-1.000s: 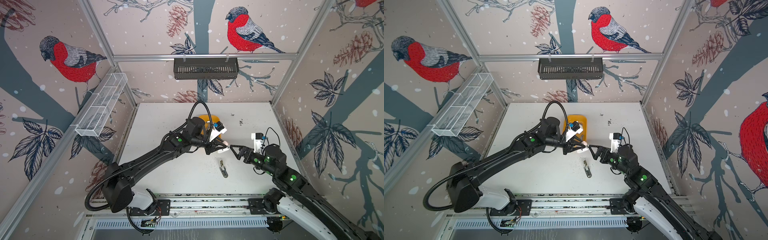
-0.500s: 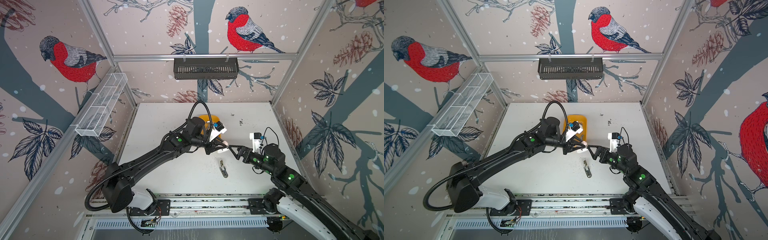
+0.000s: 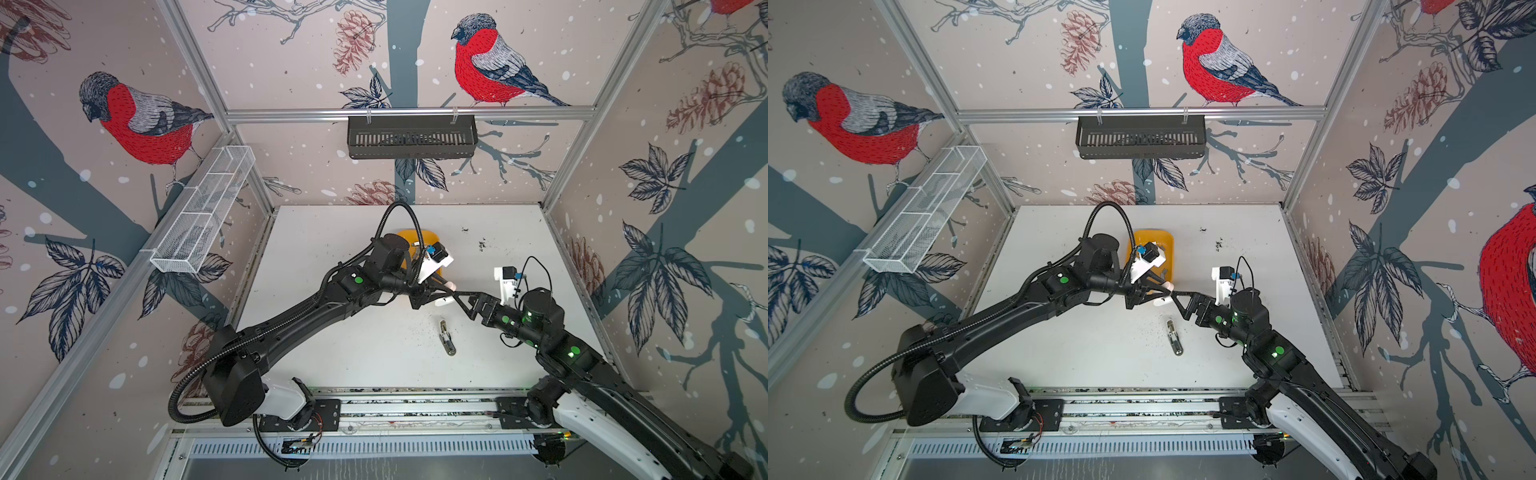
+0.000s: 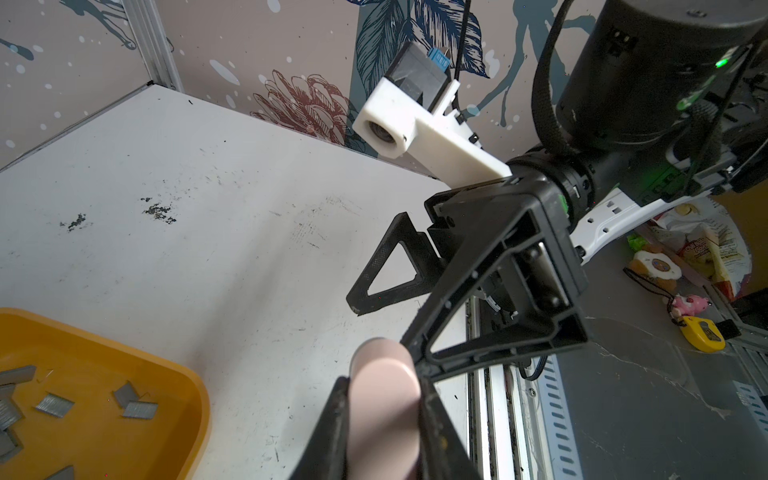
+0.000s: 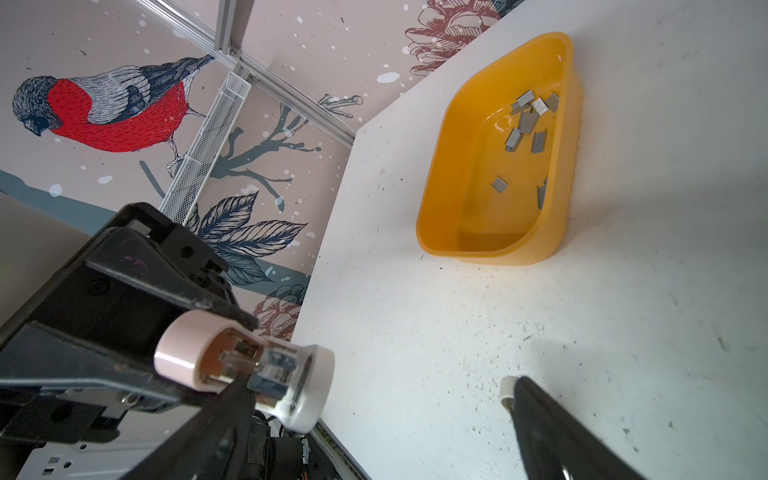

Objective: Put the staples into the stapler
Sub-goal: 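Hold the pink stapler up with the left gripper while the right gripper approaches it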

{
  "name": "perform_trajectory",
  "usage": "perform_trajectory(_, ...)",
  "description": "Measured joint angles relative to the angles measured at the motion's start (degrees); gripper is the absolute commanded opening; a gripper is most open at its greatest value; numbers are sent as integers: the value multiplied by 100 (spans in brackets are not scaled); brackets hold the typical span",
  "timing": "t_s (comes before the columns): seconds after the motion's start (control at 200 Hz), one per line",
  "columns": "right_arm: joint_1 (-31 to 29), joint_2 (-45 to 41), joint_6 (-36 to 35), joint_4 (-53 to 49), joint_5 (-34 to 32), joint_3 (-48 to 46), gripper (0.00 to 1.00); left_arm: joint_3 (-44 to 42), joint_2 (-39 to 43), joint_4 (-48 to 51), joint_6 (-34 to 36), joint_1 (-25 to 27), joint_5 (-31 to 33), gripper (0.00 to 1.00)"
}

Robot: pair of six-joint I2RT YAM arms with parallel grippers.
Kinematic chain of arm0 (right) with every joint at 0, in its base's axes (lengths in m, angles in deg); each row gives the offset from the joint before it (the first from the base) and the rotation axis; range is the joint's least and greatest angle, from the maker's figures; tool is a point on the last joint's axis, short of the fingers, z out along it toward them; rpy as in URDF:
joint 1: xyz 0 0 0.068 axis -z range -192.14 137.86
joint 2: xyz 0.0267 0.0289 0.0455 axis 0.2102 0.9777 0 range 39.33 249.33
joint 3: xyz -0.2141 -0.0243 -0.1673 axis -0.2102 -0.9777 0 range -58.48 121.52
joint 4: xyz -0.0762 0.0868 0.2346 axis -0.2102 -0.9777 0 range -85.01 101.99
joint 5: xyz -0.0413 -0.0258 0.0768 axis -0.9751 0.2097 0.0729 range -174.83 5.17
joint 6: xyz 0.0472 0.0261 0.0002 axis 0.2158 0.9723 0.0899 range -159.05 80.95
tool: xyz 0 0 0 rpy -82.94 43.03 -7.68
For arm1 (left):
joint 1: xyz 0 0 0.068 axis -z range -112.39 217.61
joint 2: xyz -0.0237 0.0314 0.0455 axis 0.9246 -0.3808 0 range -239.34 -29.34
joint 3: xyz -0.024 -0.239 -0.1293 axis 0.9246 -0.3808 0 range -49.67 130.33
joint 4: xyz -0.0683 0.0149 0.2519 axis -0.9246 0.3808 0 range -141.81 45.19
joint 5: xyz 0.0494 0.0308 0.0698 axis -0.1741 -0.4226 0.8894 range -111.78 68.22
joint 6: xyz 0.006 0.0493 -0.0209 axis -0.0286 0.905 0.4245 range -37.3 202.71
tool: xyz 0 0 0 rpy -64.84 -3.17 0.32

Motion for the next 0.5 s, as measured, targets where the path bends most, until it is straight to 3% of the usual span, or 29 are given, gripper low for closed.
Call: perform_trajectory(0.5,190,61,306,616,385,-247,97,0,35,0,2,33,24,3)
